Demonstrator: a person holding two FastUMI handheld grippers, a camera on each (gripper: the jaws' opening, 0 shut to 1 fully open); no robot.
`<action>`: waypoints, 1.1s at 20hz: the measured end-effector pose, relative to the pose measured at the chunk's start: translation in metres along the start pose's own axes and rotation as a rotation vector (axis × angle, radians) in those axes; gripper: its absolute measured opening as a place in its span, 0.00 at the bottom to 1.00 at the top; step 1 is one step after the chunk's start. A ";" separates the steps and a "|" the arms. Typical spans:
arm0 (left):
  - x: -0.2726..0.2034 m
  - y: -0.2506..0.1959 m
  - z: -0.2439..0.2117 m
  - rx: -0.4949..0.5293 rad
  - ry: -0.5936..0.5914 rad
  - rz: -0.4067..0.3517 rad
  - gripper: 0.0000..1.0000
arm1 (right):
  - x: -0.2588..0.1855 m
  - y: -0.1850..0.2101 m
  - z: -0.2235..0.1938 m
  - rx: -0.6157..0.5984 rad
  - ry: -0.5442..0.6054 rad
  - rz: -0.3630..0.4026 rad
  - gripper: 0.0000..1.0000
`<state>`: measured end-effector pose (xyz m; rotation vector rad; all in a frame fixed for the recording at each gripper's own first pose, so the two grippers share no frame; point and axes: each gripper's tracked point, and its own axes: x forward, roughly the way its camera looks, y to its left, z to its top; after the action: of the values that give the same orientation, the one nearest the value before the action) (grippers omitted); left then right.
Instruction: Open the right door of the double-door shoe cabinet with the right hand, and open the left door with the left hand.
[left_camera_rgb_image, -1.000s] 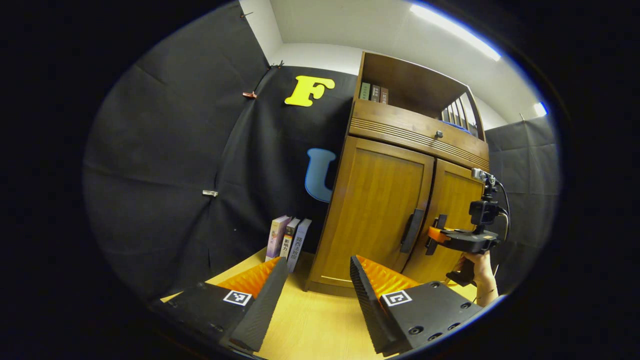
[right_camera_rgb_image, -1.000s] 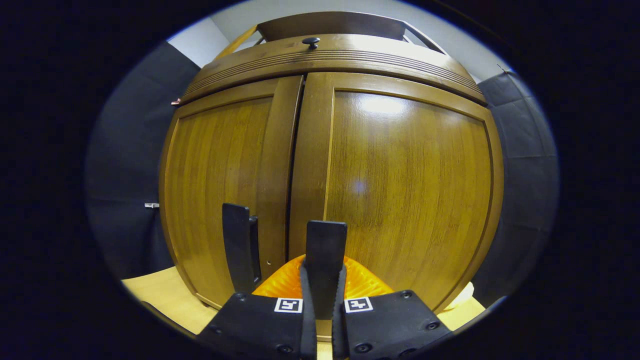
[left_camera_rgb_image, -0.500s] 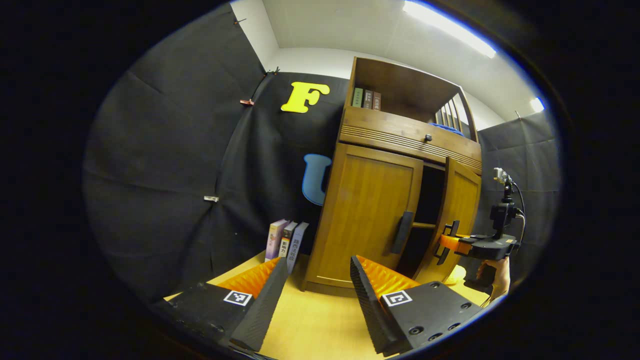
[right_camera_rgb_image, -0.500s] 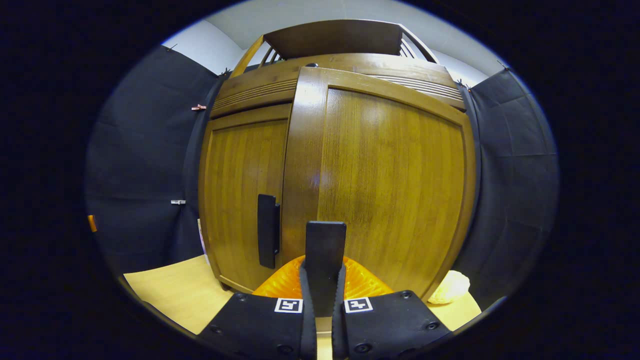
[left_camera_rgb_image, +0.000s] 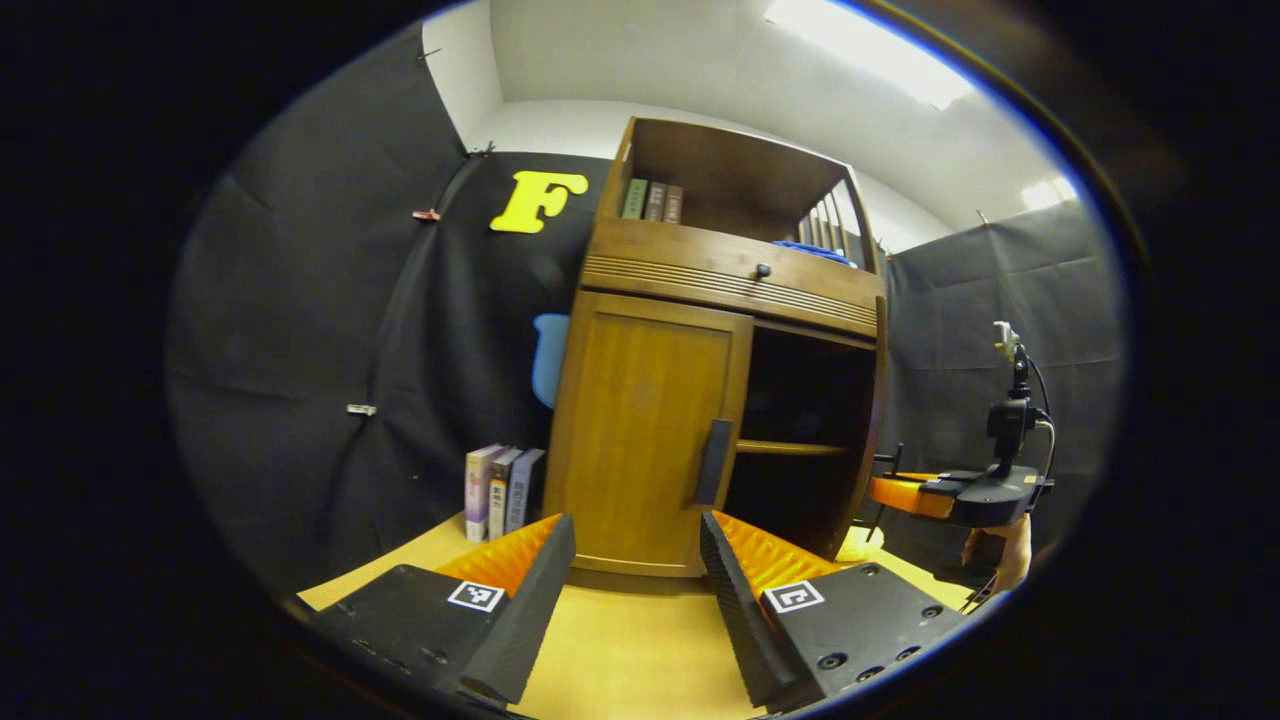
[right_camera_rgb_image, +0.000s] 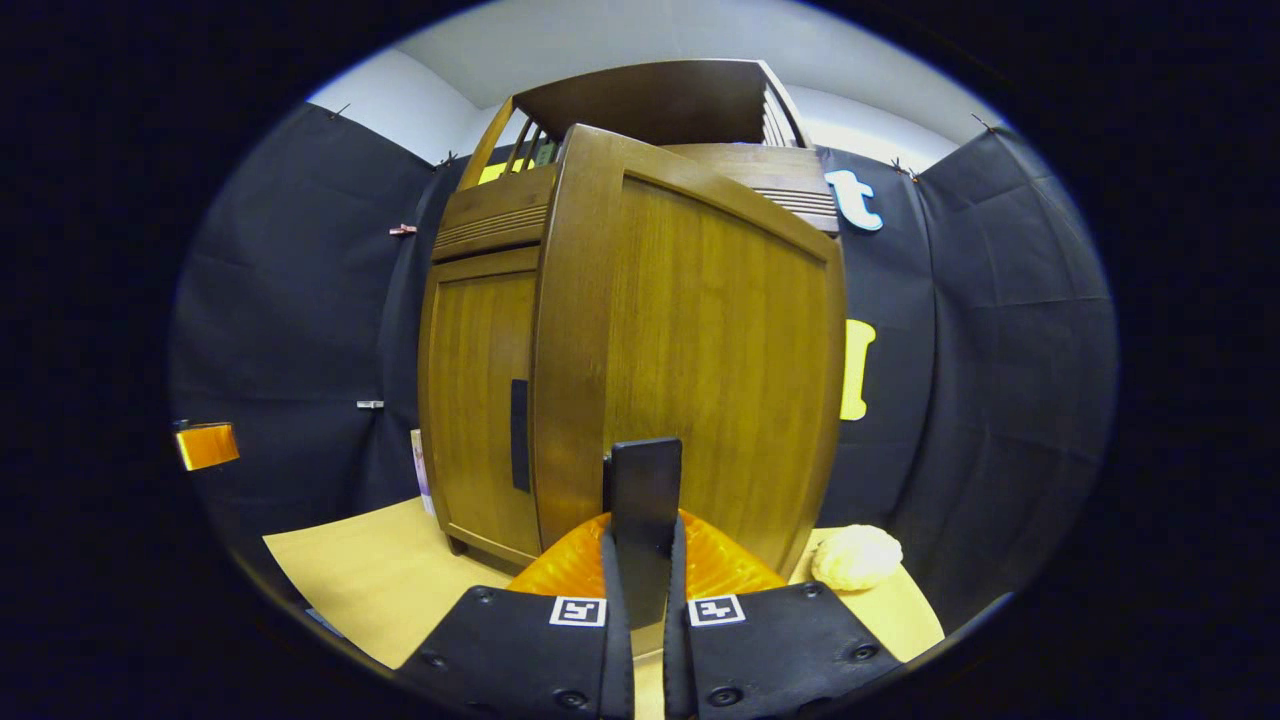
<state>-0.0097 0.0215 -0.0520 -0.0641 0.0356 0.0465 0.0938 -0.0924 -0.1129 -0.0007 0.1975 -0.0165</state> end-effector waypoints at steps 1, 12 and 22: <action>0.002 -0.010 -0.003 -0.001 0.004 -0.025 0.79 | -0.005 -0.007 0.001 0.007 0.002 -0.008 0.16; 0.024 -0.071 -0.026 0.004 0.055 -0.147 0.80 | -0.052 -0.075 0.005 -0.006 -0.014 -0.103 0.14; 0.040 -0.118 -0.040 0.007 0.079 -0.250 0.80 | -0.086 -0.152 0.008 -0.022 -0.020 -0.271 0.08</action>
<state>0.0346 -0.0968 -0.0858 -0.0633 0.1062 -0.2058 0.0080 -0.2431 -0.0882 -0.0499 0.1769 -0.2844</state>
